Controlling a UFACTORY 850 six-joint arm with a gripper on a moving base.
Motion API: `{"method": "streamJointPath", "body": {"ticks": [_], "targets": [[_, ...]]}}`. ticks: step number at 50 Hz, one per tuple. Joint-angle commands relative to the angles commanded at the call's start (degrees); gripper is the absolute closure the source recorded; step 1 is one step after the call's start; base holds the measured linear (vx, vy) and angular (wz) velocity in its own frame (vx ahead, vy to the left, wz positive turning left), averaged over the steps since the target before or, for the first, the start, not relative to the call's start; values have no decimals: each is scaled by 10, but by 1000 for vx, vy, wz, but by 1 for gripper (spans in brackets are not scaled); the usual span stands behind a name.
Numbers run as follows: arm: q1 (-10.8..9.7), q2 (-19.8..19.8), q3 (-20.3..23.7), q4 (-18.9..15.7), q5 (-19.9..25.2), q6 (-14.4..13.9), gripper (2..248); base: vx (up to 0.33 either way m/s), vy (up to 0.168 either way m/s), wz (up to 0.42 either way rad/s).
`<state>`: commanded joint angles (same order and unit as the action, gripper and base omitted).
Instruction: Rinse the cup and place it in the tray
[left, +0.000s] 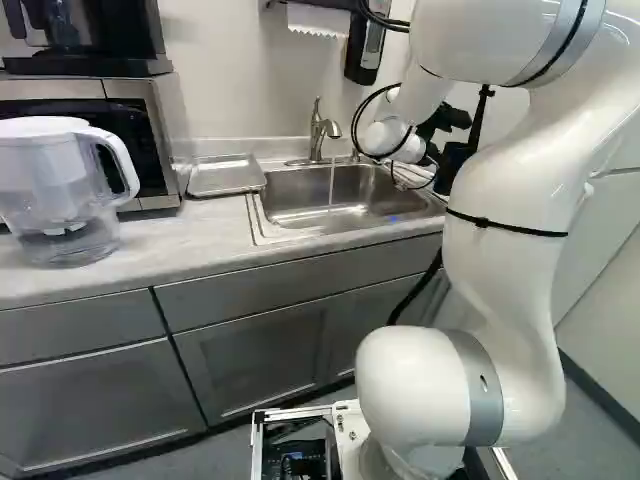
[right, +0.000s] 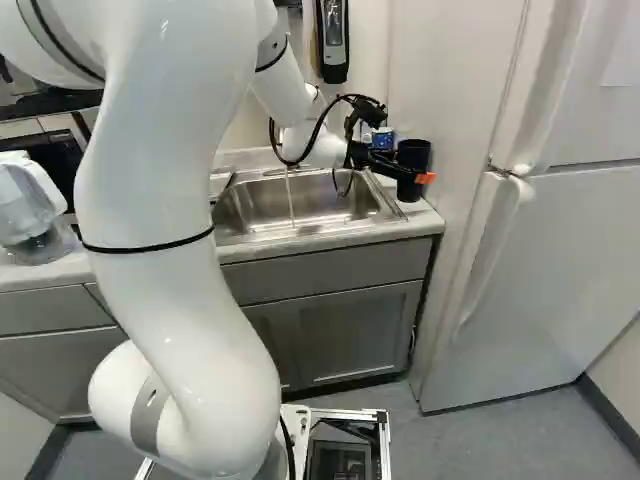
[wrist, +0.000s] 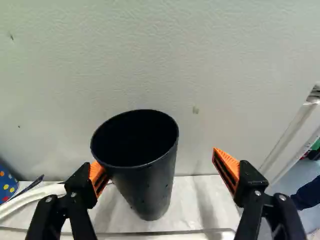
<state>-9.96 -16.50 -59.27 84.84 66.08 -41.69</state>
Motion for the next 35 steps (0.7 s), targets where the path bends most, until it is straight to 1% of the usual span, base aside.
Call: {"method": "streamJointPath", "body": {"ticks": [22, 23, 28, 29, 33, 34, 35], "targets": [[0, 0, 0, 0, 1, 0, 6, 0, 0, 0], [0, 0, 0, 0, 1, 0, 41, 0, 0, 0], [0, 0, 0, 0, 1, 0, 41, 0, 0, 0], [0, 0, 0, 0, 1, 0, 79, 0, 0, 0], [0, 0, 0, 0, 1, 0, 79, 0, 0, 0], [0, 0, 0, 0, 1, 0, 115, 0, 0, 0], [0, 0, 0, 0, 1, 0, 115, 0, 0, 0]]}}
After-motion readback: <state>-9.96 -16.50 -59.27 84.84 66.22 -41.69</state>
